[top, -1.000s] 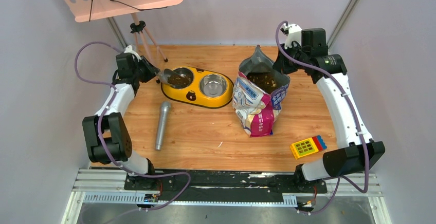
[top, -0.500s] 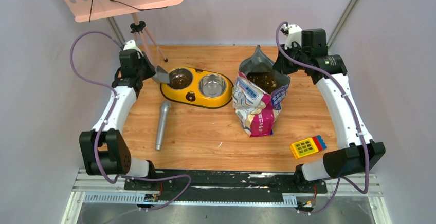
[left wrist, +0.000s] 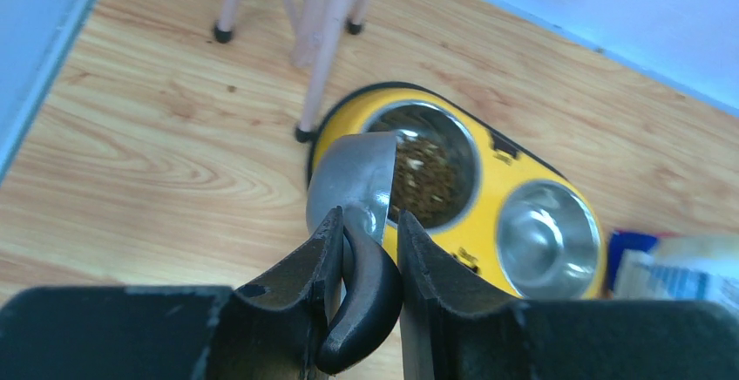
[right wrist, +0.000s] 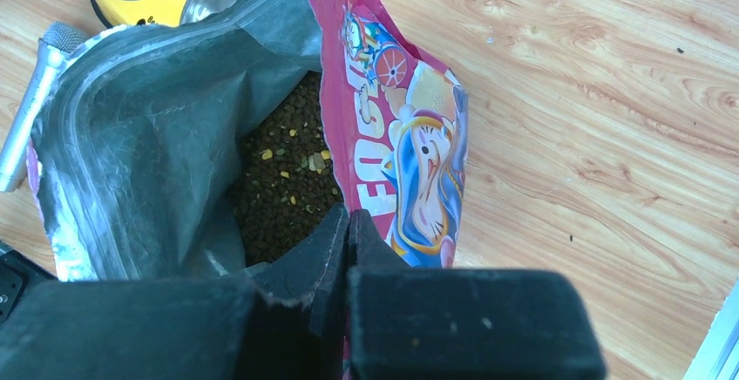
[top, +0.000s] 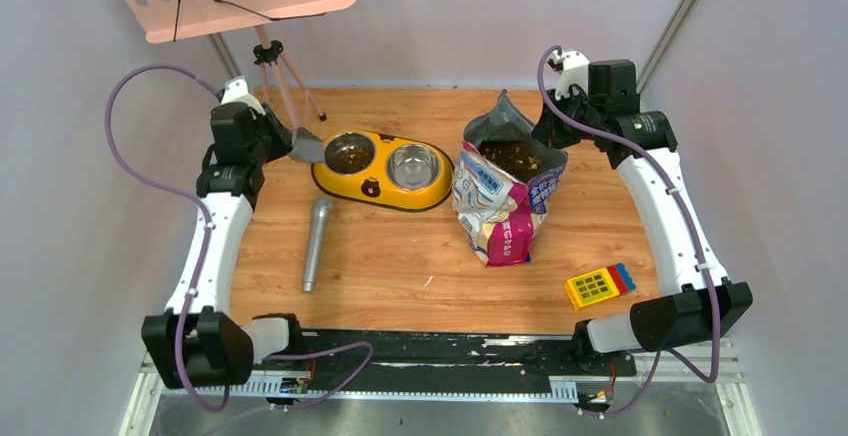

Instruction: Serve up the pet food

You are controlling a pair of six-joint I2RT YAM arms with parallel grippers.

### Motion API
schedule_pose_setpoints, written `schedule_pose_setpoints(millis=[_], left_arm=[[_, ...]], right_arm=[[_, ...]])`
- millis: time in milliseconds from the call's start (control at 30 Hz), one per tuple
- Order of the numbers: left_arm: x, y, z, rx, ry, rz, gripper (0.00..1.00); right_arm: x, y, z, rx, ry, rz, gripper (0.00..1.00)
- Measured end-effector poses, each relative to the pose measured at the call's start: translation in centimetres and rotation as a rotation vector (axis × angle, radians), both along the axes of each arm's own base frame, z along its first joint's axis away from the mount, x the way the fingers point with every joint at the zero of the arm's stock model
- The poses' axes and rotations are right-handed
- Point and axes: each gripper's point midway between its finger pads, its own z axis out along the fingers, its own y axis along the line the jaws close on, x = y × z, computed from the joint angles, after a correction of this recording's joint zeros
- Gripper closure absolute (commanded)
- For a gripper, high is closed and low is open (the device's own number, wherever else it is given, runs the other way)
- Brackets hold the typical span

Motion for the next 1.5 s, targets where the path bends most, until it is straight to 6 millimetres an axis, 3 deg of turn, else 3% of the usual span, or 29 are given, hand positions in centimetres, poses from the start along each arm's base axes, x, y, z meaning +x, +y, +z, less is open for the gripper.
schedule_pose_setpoints(millis=[167, 333, 433, 633, 800, 900, 967, 1067, 1167, 1267, 1333, 1367, 1467, 1500], left_arm=[[-3.4, -3.7, 3.7, -0.083, -0.074, -0.179, 1.00], [-7.7, -9.9, 7.5, -0.195, -0.151, -0.521, 1.00], [-9.2, -13.6, 9.7, -0.230, -0.144, -0.722, 1.00], [-10.5, -20.4, 16.9, -0.189, -0.237, -1.068, 1.00], [-10.7, -24.3, 23.1, -0.146, -0.385, -1.202, 1.00], [-10.6, -26.7, 25.6, -0.131, -0.455, -1.253, 1.00], [-10.5, -28.8, 26.1, -0.122, -0.474, -1.283, 1.00], [-10.0, -32.4, 24.9, -0.096, -0.457, -1.321, 1.00], [-8.6, -35.3, 21.7, -0.060, -0.377, -1.316, 1.00], [-7.1, -36.8, 18.0, -0.016, -0.276, -1.282, 1.00], [-5.9, -37.2, 15.6, 0.028, -0.208, -1.247, 1.00], [-5.4, -37.3, 14.8, 0.043, -0.184, -1.234, 1.00], [-4.3, -37.9, 13.5, 0.087, -0.146, -1.205, 1.00], [-4.2, -38.0, 13.3, 0.097, -0.142, -1.200, 1.00]], right_arm=[[-0.2, -0.1, -0.1, -0.001, 0.000, -0.001, 1.00], [-0.2, 0.0, -0.1, -0.001, 0.001, -0.001, 1.00], [-0.2, 0.0, 0.0, 0.000, 0.002, 0.000, 1.00], [0.1, 0.0, 0.2, 0.002, 0.004, 0.000, 1.00], [0.2, 0.0, 0.3, 0.003, 0.009, -0.002, 1.00], [0.1, 0.0, 0.4, 0.003, 0.009, -0.003, 1.00], [0.1, 0.0, 0.5, 0.004, 0.008, -0.003, 1.00], [0.1, 0.0, 0.6, 0.007, 0.008, -0.007, 0.99], [0.2, 0.0, 0.6, 0.007, 0.010, -0.013, 0.88], [0.1, -0.1, 0.6, 0.011, 0.012, -0.021, 0.71], [0.1, -0.1, 0.7, 0.011, 0.008, -0.023, 0.74], [0.0, -0.2, 0.8, 0.009, 0.008, -0.025, 0.82], [-0.1, -0.5, 0.3, -0.006, 0.019, -0.038, 1.00], [-0.1, -0.6, 0.2, -0.011, 0.023, -0.040, 1.00]])
